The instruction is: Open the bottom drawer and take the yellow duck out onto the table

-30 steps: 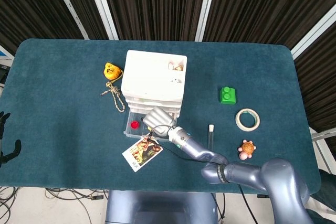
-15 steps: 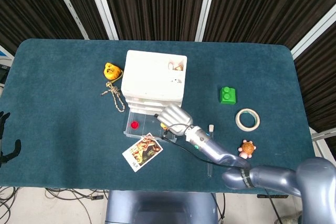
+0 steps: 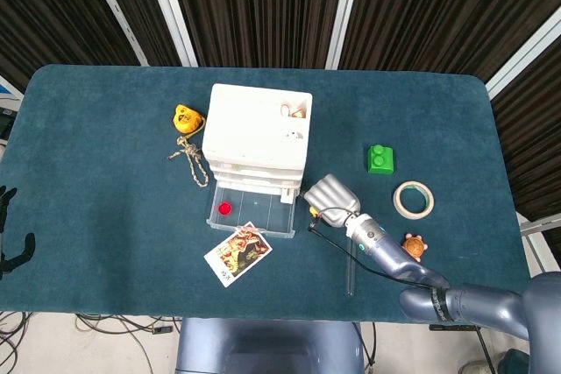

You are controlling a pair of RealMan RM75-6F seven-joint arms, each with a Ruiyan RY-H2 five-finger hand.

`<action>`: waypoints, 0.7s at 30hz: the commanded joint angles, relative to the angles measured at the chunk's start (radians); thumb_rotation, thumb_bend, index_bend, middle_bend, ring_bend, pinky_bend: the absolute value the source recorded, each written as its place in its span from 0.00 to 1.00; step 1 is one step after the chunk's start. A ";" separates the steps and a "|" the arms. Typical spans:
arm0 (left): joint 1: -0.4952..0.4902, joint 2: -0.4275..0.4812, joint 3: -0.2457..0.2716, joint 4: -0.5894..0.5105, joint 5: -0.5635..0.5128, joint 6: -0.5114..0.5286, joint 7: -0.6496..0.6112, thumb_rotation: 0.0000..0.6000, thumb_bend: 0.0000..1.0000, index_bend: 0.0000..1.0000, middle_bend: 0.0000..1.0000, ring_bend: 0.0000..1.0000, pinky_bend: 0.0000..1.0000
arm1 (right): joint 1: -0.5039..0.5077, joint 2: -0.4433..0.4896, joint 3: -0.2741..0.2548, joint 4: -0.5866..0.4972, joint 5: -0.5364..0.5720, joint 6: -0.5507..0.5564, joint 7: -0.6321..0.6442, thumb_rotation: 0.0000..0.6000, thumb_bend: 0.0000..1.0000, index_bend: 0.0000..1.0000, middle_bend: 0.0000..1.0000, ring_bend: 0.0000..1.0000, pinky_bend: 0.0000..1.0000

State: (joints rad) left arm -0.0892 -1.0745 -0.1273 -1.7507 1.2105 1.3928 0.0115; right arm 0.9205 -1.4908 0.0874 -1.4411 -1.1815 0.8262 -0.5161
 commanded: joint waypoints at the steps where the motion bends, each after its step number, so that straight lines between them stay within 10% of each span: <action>1: 0.001 0.000 0.000 0.001 -0.001 0.000 -0.001 1.00 0.46 0.00 0.00 0.00 0.00 | -0.002 -0.030 -0.014 0.037 0.013 -0.023 0.000 1.00 0.32 0.57 1.00 1.00 1.00; 21: -0.001 0.003 0.000 0.000 -0.001 -0.006 -0.006 1.00 0.46 0.00 0.00 0.00 0.00 | 0.006 -0.022 -0.024 -0.001 0.131 -0.044 -0.106 1.00 0.17 0.18 1.00 1.00 1.00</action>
State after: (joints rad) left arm -0.0904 -1.0711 -0.1271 -1.7500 1.2100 1.3865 0.0053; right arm 0.9302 -1.5397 0.0605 -1.4117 -1.0633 0.7641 -0.6044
